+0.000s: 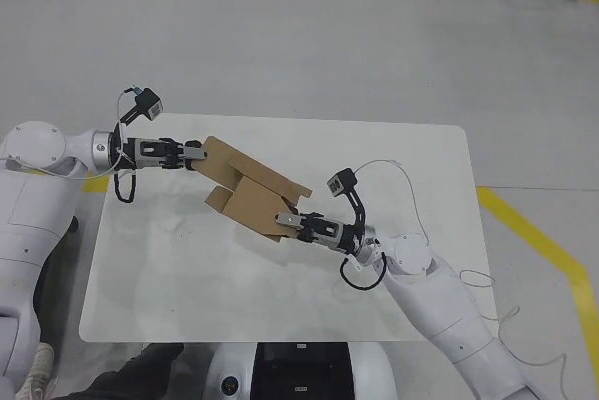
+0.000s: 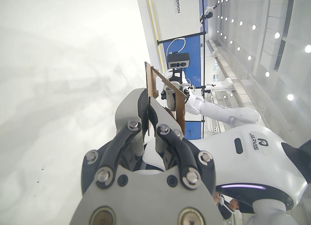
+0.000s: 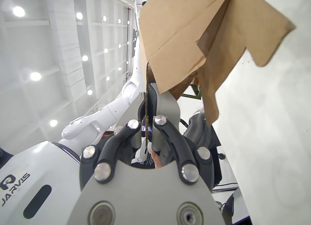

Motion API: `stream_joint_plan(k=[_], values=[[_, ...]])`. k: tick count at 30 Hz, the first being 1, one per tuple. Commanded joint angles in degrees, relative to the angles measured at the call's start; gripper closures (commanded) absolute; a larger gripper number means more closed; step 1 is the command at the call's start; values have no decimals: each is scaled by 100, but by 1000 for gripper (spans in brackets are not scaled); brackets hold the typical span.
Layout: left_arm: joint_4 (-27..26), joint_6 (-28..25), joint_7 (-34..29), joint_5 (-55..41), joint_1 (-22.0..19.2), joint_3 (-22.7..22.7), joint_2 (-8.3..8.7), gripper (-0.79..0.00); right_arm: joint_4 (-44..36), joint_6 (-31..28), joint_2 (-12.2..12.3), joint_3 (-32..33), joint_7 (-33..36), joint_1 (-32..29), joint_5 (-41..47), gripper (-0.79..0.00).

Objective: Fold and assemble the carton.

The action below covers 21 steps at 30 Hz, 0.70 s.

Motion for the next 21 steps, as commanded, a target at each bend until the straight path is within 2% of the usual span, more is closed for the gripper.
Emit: stream_joint_plan(k=[1,14,18,21], values=[[-81,45,22,35,54,-47,16,-785,-21,32,7,31,15,-13,3,0],[-269,-26,-72,222,262,-337,98,-785,-83,325,90,338,213,-7,-105,0],[-455,-265,-347,110,303,-439,121,-785,-117,668,134,401,495,9,-151,0],[-765,-141,-492,-164,315,-443,121,-785,-146,801,159,421,657,-7,-188,0]])
